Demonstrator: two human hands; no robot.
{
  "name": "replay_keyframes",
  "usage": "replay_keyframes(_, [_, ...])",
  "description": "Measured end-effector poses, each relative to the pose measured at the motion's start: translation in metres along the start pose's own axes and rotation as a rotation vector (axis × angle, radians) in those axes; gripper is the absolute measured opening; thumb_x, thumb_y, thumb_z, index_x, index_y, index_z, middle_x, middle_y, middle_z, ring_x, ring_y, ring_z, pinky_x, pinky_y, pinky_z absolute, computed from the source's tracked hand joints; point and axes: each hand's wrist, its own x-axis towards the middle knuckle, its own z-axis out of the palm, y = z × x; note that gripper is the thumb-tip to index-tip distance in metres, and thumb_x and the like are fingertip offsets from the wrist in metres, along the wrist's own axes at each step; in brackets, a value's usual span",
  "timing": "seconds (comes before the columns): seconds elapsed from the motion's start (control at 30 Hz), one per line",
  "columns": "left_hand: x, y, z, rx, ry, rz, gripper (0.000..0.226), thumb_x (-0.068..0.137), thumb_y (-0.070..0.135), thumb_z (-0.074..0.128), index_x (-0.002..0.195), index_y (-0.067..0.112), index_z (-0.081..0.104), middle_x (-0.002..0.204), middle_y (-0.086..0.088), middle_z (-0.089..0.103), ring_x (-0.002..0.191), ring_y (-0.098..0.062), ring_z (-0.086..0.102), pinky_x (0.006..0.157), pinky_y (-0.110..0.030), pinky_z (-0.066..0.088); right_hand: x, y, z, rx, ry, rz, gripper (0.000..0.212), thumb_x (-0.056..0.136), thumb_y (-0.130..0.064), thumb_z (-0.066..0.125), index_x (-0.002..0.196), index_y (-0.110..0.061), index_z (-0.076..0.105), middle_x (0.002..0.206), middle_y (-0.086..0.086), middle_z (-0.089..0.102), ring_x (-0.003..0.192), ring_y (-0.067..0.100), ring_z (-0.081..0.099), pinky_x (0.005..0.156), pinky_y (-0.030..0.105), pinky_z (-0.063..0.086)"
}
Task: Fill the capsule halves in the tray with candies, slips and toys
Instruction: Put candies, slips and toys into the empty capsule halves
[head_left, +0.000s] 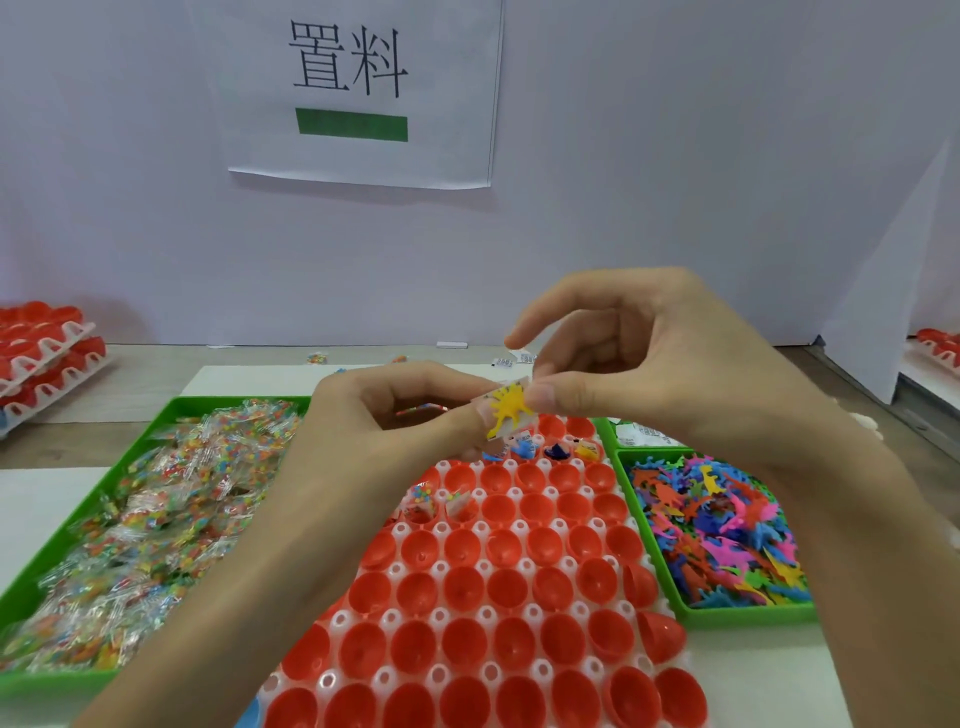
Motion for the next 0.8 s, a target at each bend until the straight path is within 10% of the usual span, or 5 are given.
replay_keyframes(0.4, [0.0011,0.0034,0.0014,-0.274,-0.085,-0.029,0.024,0.066,0.025,0.080,0.088,0.015,0.083,0.091,-0.007,0.078,0.081,-0.016,0.076,0.073,-0.019,0.057,0.0015,-0.0008,0.0060,-0.040,0.060,-0.018,0.020,0.081,-0.013,0.081,0.098,-0.021,0.074,0.080,0.003,0.074,0.077,0.026,0.071,0.074,0.036,0.057])
replay_keyframes(0.8, [0.0026,-0.0008,0.0005,-0.140,-0.001,0.032,0.021,0.065,0.024,0.084,0.086,0.021,0.083,0.095,-0.007,0.079,0.089,-0.021,0.076,0.077,-0.023,0.059,0.0048,0.0080,0.0081,-0.142,0.066,0.010,0.019,0.084,-0.022,0.080,0.102,-0.026,0.075,0.088,-0.007,0.075,0.087,0.007,0.072,0.079,0.023,0.058])
